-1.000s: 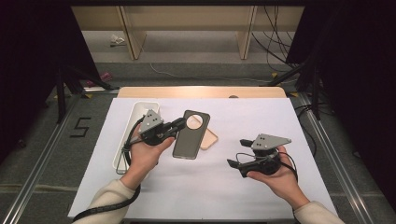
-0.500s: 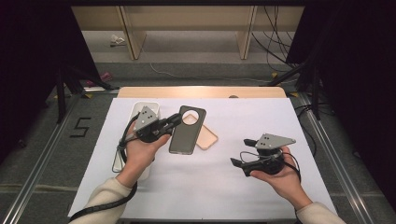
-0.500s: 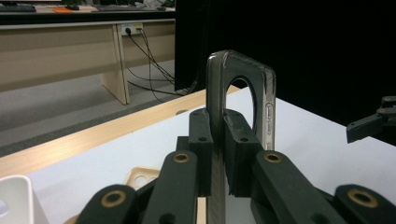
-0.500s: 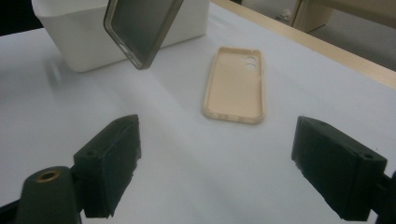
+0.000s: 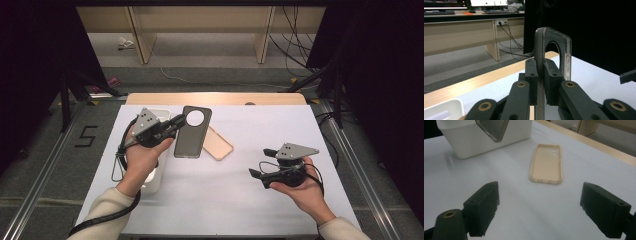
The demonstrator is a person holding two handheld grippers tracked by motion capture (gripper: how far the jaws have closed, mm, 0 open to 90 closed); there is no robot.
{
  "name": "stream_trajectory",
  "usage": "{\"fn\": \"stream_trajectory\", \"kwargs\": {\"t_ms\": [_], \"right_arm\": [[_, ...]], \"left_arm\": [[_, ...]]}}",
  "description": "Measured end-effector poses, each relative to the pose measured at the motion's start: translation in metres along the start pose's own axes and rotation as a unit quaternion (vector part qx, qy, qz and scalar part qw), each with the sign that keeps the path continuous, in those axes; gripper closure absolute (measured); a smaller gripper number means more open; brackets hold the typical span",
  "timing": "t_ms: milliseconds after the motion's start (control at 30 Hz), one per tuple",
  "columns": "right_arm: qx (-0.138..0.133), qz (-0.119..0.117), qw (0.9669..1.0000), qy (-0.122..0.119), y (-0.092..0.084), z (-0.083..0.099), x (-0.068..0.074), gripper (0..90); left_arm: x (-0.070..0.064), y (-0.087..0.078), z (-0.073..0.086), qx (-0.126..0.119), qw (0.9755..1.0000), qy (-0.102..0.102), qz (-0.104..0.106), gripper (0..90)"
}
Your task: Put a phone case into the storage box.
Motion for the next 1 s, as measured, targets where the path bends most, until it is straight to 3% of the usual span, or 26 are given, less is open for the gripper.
{"fn": "stream_trajectory", "kwargs": {"t_ms": [300, 1000], "right_arm": [[0.0, 0.005, 1.0, 0.004, 0.0, 0.001, -0.002, 16.6], [0.001, 0.007, 0.9999, 0.008, 0.0, 0.001, -0.004, 16.6]], "left_arm": [[0.021, -0.015, -0.012, -0.013, 0.9998, 0.002, -0.017, 82.4], [0.072, -0.038, -0.033, -0.03, 0.999, -0.002, -0.034, 82.4]]}}
Point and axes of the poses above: each handheld gripper's, and its own axes: y roughly forward along the jaws, z roughly out of its underside, x roughly to its left, the point moved 8 cm from there along y, roughly forward along the jaws, and after that the axes turned 12 degrees about z, right-handed, at the moved point
